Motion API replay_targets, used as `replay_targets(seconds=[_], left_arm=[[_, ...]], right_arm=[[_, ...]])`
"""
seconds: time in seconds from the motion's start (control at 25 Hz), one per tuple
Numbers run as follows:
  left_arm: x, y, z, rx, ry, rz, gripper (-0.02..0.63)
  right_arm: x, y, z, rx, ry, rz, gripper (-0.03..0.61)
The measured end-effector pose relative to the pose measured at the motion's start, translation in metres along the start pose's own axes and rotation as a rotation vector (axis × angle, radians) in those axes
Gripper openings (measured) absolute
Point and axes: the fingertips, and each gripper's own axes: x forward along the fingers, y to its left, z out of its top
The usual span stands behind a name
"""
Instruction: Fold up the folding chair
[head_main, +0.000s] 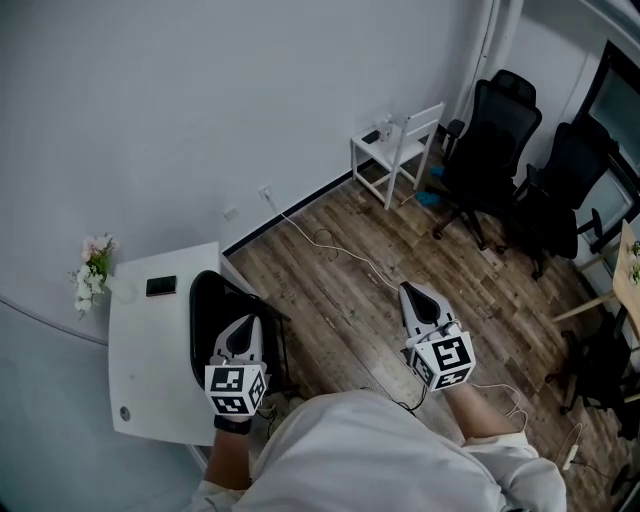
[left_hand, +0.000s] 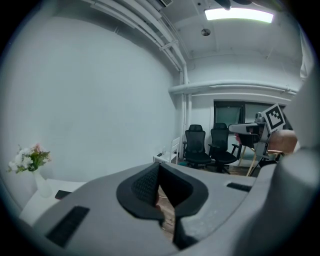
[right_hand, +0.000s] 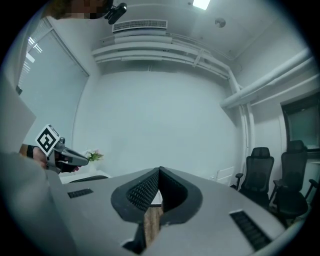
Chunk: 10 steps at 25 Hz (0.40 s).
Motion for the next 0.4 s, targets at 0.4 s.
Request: replay_targets(seconds=[0.4], left_arm=[[0.008,0.003,-0.001,-0.008,0.018,0.006,0.006]], right_arm=[[0.005,-0.015,0.002,0.000,0.007,-0.013,0.015]])
